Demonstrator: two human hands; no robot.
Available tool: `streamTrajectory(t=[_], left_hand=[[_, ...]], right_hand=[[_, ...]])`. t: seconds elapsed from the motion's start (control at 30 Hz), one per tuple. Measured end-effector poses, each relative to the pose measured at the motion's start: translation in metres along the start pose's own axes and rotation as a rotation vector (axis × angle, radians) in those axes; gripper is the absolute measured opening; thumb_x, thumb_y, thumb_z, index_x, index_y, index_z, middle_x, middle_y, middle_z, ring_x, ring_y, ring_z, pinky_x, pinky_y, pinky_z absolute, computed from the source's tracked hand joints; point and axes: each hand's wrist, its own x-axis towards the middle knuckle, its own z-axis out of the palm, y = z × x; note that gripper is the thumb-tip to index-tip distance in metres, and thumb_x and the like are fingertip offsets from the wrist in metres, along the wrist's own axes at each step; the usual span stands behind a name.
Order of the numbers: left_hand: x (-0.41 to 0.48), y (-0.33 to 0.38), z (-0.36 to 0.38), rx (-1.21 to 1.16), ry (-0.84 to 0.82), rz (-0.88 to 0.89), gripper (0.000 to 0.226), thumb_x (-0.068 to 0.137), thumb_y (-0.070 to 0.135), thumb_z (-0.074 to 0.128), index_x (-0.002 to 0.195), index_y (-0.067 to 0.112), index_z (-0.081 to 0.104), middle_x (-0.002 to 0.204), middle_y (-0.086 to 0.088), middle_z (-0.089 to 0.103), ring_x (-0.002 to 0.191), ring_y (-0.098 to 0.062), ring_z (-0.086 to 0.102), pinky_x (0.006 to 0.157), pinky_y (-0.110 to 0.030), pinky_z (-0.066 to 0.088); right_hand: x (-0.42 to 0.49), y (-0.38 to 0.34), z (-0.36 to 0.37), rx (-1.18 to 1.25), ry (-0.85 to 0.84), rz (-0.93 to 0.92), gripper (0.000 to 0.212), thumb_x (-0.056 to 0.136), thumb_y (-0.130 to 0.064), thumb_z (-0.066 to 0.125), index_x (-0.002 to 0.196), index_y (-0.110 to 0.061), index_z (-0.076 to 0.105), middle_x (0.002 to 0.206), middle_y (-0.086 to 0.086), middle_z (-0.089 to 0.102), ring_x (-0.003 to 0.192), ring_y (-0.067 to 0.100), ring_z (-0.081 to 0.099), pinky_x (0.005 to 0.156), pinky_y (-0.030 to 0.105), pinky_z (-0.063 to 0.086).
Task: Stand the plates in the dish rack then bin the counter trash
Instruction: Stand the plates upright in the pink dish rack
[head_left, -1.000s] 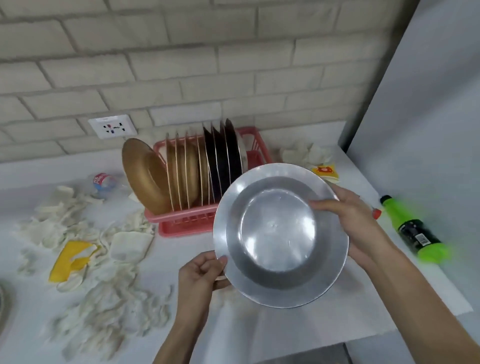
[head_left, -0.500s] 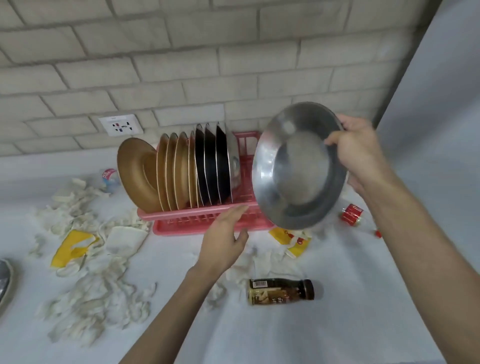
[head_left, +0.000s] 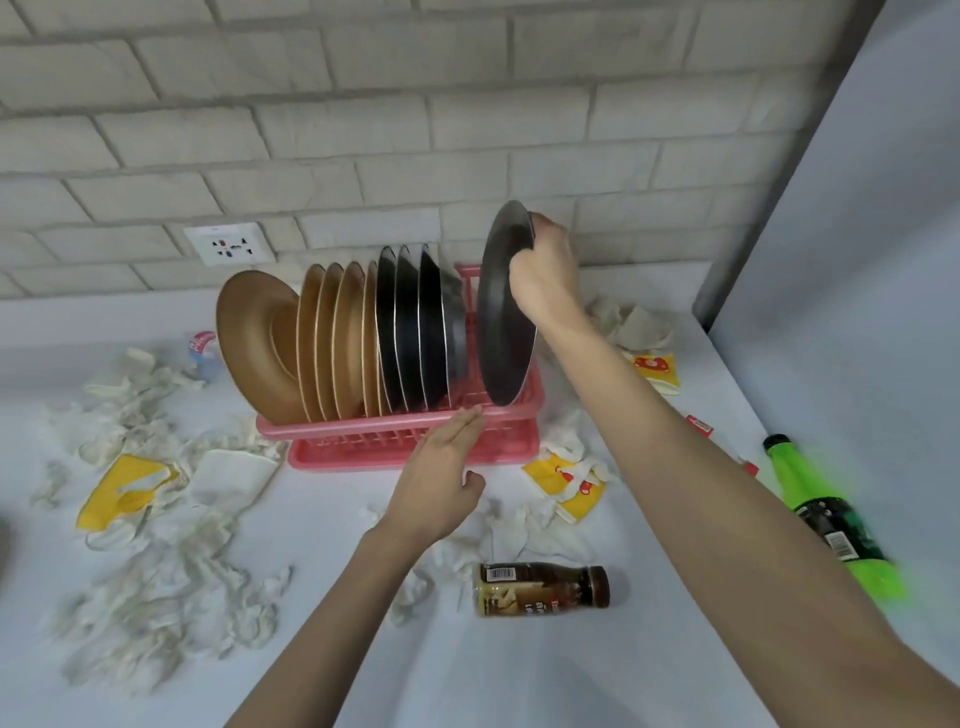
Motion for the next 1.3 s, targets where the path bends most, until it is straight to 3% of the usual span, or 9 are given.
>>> streamTrajectory(t=[0.1,0.3,0.5,0.67,0.77,0.83,1.1,1.2,1.3], left_hand=[[-0.001,-0.001,-0.001,-0.026,-0.007,-0.003,0.072,0.088,0.008,0.056,0.155,0.020,0.030,0.161,0.008,0.026,0.149,-0.009,0.020,0.122,-0.036,0.020],[-0.001,-0.001,0.005,-0.090,0.020,-0.027,0.074,0.088,0.010,0.057,0.155,0.019,0.027,0.161,0.005,0.027,0.150,-0.010,0.018,0.122,-0.039,0.020],[-0.003,-0.001,0.009,-0.142,0.037,-0.041,0.075,0.088,0.011,0.058,0.156,0.018,0.025,0.162,0.005,0.022,0.150,-0.008,0.016,0.123,-0.040,0.019],[-0.003,0.003,0.012,-0.211,0.083,-0.066,0.074,0.090,0.009,0.057,0.156,0.018,0.025,0.162,0.006,0.023,0.149,-0.006,0.015,0.122,-0.023,0.013],[-0.003,0.004,0.013,-0.229,0.095,-0.083,0.073,0.091,0.008,0.056,0.155,0.019,0.025,0.162,0.007,0.023,0.149,-0.004,0.015,0.114,-0.011,0.006],[-0.003,0.004,0.012,-0.247,0.101,-0.085,0.072,0.091,0.007,0.056,0.155,0.020,0.026,0.162,0.007,0.023,0.148,-0.002,0.015,0.112,-0.007,0.005],[-0.014,0.004,0.007,-0.350,0.137,-0.123,0.066,0.091,0.004,0.053,0.152,0.021,0.036,0.158,0.011,0.032,0.145,0.000,0.025,0.119,-0.021,0.021],[-0.018,0.003,0.004,-0.363,0.145,-0.132,0.065,0.091,0.003,0.053,0.151,0.020,0.038,0.157,0.011,0.033,0.144,-0.001,0.027,0.118,-0.019,0.020],[-0.021,0.001,0.001,-0.368,0.157,-0.119,0.062,0.091,0.003,0.054,0.149,0.019,0.042,0.154,0.009,0.040,0.143,-0.004,0.032,0.119,-0.023,0.025]], right_hand=[[0.005,0.004,0.017,-0.039,0.015,0.015,0.038,0.082,0.012,0.036,0.113,0.005,0.057,0.113,0.020,0.063,0.107,0.037,0.056,0.081,0.034,0.044],[0.013,0.006,0.038,-0.104,-0.019,0.073,0.037,0.084,0.011,0.038,0.116,0.004,0.056,0.121,0.020,0.060,0.114,0.035,0.053,0.077,0.028,0.036],[0.013,0.012,0.065,-0.075,-0.040,0.081,0.021,0.093,-0.003,0.038,0.102,0.000,0.056,0.108,0.019,0.063,0.100,0.036,0.059,0.070,0.032,0.036],[0.007,0.016,0.079,-0.056,-0.080,0.049,0.043,0.065,-0.005,0.026,0.097,-0.005,0.054,0.101,0.010,0.063,0.092,0.036,0.058,0.082,0.044,0.047],[0.002,0.011,0.077,-0.046,-0.121,0.083,0.015,0.078,-0.001,0.031,0.080,-0.006,0.045,0.083,0.001,0.049,0.072,0.020,0.043,0.067,0.034,0.035],[0.001,0.011,0.079,0.018,-0.104,0.081,0.023,0.088,0.001,0.037,0.069,-0.012,0.035,0.073,0.000,0.041,0.064,0.015,0.035,0.060,0.031,0.029],[0.000,0.020,0.074,0.060,-0.201,0.046,0.025,0.103,-0.021,0.039,0.100,-0.006,0.058,0.100,0.012,0.060,0.094,0.025,0.055,0.080,0.029,0.034],[-0.001,0.018,0.070,0.069,-0.263,0.051,0.045,0.104,-0.031,0.037,0.135,0.000,0.050,0.139,0.018,0.052,0.127,0.027,0.047,0.098,0.028,0.032],[0.002,0.018,0.069,0.021,-0.298,0.037,0.064,0.097,-0.048,0.036,0.141,-0.002,0.044,0.145,0.019,0.047,0.131,0.027,0.044,0.106,0.033,0.031]])
